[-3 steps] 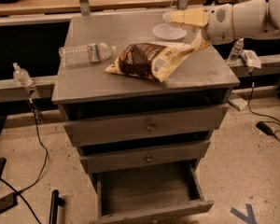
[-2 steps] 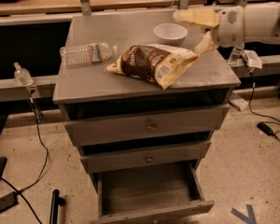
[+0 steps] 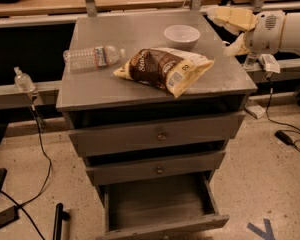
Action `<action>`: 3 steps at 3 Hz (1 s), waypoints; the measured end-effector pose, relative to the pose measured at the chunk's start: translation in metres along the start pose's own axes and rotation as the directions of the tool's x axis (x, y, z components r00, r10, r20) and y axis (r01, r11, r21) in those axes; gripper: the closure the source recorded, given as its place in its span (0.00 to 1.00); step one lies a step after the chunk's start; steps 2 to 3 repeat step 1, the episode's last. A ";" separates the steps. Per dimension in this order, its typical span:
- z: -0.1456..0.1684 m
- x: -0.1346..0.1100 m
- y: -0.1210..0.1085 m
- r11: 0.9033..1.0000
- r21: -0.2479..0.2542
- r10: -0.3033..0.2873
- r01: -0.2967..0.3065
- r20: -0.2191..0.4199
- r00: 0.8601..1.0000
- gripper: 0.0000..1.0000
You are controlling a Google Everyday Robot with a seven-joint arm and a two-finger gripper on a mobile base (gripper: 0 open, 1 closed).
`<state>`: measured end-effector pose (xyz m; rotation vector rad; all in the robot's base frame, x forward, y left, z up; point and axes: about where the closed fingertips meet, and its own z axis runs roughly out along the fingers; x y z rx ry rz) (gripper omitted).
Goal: Pick brown chip bag from bottom drawer and place on counter
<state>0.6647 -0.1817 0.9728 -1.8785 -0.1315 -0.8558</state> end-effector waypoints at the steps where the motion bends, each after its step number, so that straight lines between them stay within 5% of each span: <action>1: 0.001 0.000 0.000 1.000 0.001 0.000 0.000 0.002 1.000 0.00; 3: 0.001 0.000 0.000 1.000 0.001 0.000 0.000 0.002 1.000 0.00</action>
Offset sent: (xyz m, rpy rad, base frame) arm 0.0000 0.0000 0.0000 0.0000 0.0000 0.0000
